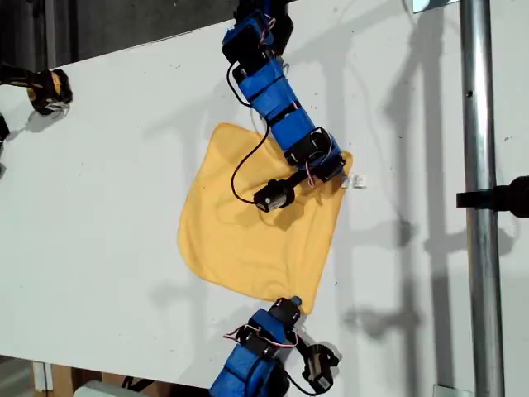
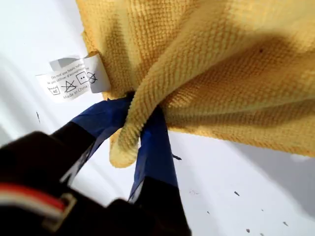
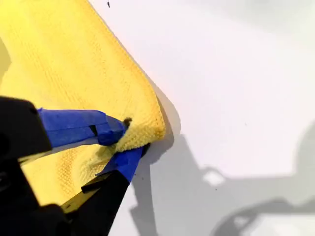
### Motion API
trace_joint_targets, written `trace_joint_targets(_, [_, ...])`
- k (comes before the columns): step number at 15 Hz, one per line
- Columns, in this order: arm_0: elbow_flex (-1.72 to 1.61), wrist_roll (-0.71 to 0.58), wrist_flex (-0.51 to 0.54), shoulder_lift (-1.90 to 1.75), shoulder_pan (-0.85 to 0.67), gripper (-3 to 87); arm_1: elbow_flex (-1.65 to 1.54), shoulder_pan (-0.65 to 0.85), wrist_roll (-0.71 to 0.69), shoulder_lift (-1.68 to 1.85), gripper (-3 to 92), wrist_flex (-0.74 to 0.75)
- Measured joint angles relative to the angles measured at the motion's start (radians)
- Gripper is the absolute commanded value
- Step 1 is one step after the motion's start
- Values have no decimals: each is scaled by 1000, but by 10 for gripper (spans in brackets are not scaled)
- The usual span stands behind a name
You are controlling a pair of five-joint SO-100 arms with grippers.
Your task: Grasp corners of a towel and fold twice.
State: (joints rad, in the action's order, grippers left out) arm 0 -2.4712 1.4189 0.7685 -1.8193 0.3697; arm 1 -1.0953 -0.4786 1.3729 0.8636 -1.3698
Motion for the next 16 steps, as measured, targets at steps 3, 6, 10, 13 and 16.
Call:
trace_joint_targets(3, [132, -48, 199, -80, 8, -15, -2, 3, 0, 41, -1, -44])
trace_joint_targets(6, [313, -118, 367, -130, 29, -15, 3, -9, -23, 117, -2, -58])
trace_joint_targets(10, [462, -133, 423, -140, 101, -15, 127, -78, -103, 120, -2, 81])
trace_joint_targets(13, [463, -178, 425, -156, 69, -15, 129, -66, -118, 156, -2, 21])
trace_joint_targets(16, [469, -308, 483, -198, -107, -15, 83, 54, -120, 282, -2, -236])
